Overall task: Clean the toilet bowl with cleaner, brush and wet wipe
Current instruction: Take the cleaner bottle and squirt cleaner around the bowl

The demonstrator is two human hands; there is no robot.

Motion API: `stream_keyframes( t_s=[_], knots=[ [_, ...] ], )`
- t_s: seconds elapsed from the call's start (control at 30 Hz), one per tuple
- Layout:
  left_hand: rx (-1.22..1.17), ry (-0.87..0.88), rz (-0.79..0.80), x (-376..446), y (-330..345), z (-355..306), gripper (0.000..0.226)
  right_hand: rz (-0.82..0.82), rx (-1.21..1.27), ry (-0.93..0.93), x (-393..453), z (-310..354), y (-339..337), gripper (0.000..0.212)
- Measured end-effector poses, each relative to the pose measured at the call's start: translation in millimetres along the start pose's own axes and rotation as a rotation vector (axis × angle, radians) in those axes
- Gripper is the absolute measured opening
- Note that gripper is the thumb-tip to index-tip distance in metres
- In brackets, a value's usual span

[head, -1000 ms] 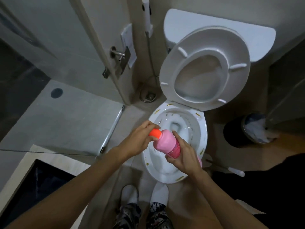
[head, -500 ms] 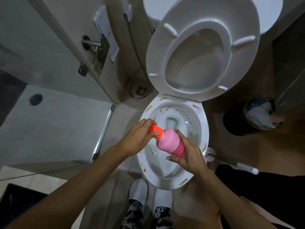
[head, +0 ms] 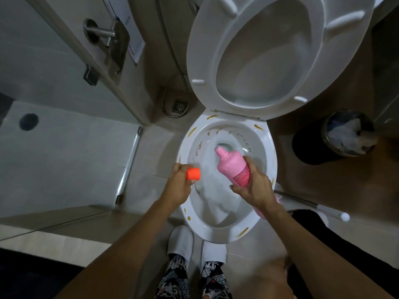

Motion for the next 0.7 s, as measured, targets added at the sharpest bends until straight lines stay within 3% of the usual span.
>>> stream_keyframes(
  t_s=[0.13,0.7],
  knots=[
    [0.008,-0.101,-0.003,9,17,18,0.039,0.043,-0.017,0.044,12,-3,11,0.081],
    [-0.097,-0.058,-0.028,21,23,52,0.040,0.136,-0.152,0.119,69,-4,67,0.088]
  ],
)
Point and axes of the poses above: each hand's wrist, its own x-axis towards the middle knuckle, its own y-axis out of the palm, z = x × y, the point moved 2 cm from there along x, towards the middle knuckle, and after that the axes turned 5 degrees about -x, right-handed, at the moved point
